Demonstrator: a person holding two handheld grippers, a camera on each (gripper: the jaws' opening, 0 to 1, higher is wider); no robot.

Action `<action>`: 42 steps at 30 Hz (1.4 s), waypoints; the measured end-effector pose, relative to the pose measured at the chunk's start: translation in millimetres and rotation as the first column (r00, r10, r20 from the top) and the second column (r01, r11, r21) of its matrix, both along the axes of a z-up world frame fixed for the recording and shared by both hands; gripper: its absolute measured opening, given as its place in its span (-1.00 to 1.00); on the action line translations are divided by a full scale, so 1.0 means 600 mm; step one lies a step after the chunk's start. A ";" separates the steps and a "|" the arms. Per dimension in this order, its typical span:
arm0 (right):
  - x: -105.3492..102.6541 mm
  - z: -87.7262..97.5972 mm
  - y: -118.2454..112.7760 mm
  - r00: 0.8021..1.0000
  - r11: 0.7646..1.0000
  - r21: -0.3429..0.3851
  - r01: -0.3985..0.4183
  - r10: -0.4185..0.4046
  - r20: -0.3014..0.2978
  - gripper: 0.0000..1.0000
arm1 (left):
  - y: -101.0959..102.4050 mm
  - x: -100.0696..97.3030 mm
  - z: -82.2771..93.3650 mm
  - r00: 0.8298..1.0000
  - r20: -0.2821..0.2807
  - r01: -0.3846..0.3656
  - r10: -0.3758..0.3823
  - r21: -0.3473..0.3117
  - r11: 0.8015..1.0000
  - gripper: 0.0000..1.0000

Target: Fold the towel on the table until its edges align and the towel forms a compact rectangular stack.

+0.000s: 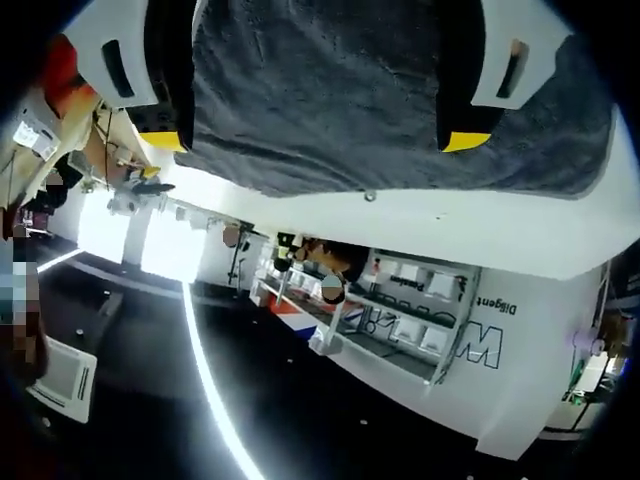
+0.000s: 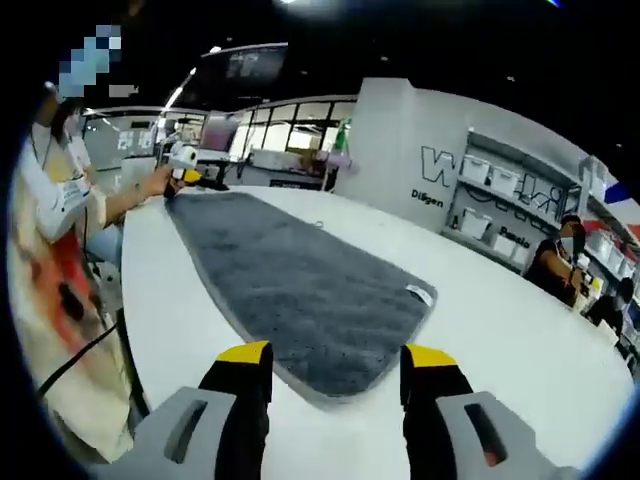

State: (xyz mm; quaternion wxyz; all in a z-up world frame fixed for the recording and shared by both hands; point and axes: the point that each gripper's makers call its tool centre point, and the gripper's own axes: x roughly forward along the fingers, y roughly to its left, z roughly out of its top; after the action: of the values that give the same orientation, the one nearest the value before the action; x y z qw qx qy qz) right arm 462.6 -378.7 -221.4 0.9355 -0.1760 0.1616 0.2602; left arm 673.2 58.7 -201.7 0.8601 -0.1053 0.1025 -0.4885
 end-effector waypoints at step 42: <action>0.014 -0.057 -0.016 0.981 0.988 -0.060 -0.141 0.131 -0.143 -1.00 | 0.004 -0.005 -0.010 0.999 -0.041 0.002 -0.003 -0.018 1.000 0.94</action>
State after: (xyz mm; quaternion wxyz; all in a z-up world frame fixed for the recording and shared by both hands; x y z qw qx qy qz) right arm 471.1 -388.3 -255.6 0.8953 -0.2008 0.2227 0.3294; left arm 670.1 60.9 -207.5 0.8562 -0.1230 0.1157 -0.4883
